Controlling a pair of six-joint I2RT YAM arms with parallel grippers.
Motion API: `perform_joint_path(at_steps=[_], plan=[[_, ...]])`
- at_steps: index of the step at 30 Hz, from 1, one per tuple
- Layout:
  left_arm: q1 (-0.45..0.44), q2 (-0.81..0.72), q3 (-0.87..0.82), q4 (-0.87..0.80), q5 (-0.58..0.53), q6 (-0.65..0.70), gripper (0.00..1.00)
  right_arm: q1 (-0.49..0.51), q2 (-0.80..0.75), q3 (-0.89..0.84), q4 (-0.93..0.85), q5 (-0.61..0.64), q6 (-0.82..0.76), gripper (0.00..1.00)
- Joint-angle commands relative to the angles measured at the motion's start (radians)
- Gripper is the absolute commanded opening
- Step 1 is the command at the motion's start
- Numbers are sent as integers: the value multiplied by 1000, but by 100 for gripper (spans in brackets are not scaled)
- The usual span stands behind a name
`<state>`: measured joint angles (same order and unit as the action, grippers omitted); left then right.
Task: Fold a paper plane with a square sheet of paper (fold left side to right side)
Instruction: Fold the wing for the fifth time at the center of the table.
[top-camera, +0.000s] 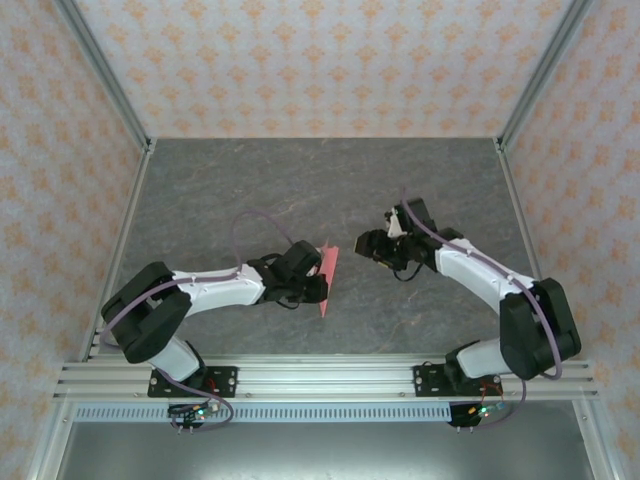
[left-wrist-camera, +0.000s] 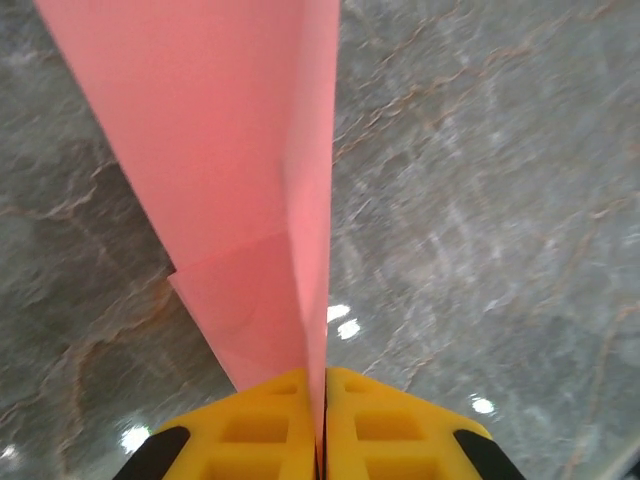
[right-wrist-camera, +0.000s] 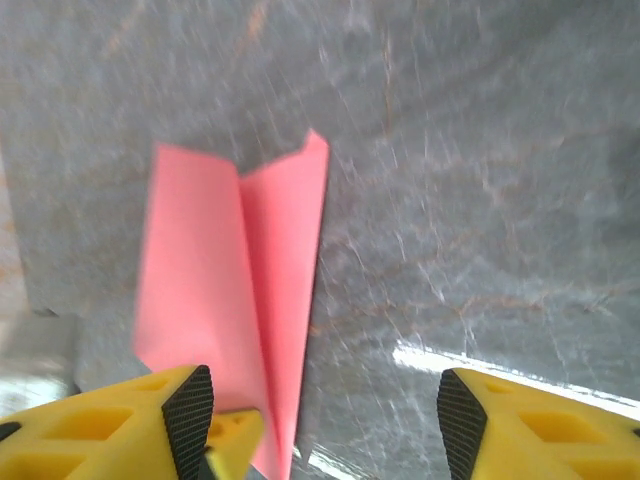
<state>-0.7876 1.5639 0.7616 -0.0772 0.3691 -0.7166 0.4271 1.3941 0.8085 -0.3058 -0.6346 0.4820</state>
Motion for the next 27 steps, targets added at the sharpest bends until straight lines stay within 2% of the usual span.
perform_joint_path(at_steps=[1,4,6,10,16,22,27], plan=[[25,-10,-27,164,111,-56,8,54,21,-35,137,-35,7,64],[31,13,-34,212,140,-77,8,89,48,-80,280,-52,65,64],[36,29,-38,238,154,-92,7,107,69,-85,316,-47,79,63],[49,49,-65,299,174,-116,6,128,112,-86,333,-54,82,58],[62,85,-82,343,197,-136,5,132,125,-107,348,-36,91,56],[63,97,-45,283,194,-108,5,130,94,-110,268,35,76,58],[62,126,-29,295,220,-110,5,110,60,-129,280,34,95,62]])
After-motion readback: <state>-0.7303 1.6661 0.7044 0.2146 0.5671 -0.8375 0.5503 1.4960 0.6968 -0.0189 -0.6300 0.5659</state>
